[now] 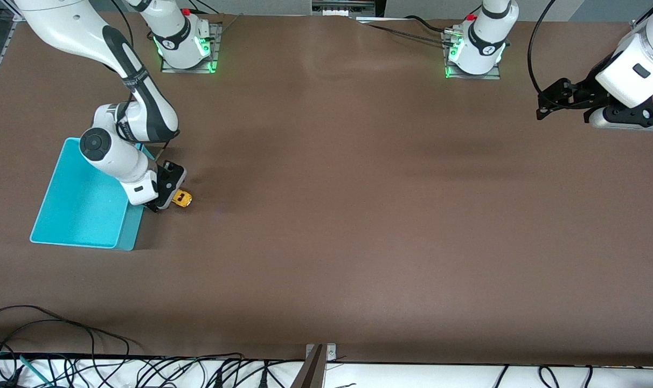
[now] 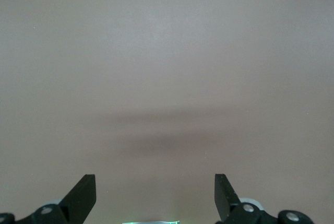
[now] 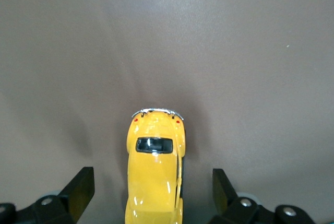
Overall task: Wind up and store yellow beetle car
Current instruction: 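Lower the right gripper and close it on the yellow car, then lift the car with the right gripper and lower it into the box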
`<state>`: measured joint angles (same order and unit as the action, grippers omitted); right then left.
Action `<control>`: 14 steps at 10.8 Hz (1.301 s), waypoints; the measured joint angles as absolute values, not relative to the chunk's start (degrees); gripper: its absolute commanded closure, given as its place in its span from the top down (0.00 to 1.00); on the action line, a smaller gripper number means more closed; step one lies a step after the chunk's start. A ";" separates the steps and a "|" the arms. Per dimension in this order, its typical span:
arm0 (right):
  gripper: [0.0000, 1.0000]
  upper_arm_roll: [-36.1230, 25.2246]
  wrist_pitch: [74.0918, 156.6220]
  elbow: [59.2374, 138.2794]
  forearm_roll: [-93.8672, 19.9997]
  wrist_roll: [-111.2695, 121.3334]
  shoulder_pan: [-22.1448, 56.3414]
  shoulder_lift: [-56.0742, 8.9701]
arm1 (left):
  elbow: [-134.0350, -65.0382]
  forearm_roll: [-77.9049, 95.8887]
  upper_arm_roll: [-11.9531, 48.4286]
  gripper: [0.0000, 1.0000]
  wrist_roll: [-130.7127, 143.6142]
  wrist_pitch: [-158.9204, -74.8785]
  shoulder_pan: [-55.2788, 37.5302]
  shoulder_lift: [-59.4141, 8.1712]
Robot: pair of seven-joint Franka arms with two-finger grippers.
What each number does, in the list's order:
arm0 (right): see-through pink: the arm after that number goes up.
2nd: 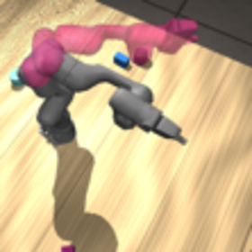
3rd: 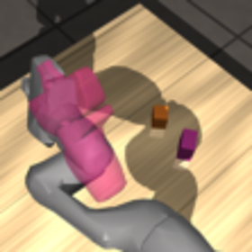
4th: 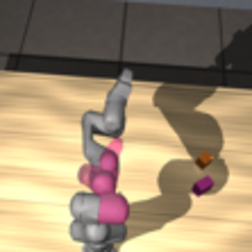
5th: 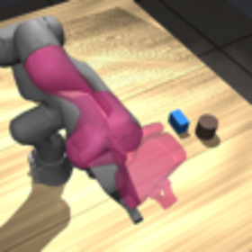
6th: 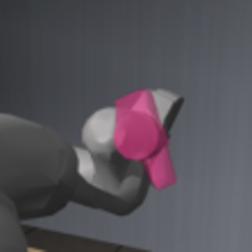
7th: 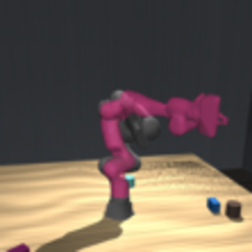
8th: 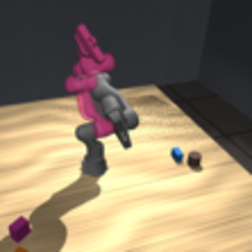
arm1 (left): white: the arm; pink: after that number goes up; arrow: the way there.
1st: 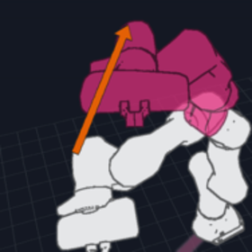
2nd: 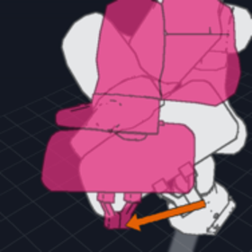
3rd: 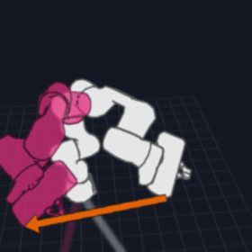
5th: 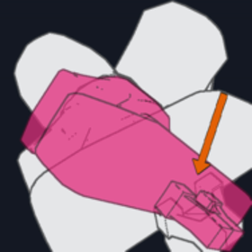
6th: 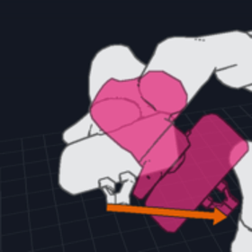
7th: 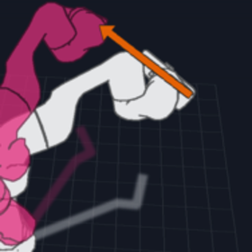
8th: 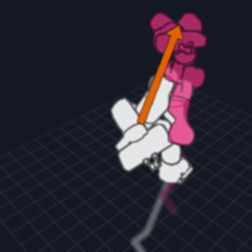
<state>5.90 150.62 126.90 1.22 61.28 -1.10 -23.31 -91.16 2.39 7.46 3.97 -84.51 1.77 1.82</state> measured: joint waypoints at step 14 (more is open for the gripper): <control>0.00 5.90 133.95 125.42 1.22 64.36 -1.28 -10.28 | -91.13 2.39 7.46 1.00 3.97 -84.47 1.77 1.80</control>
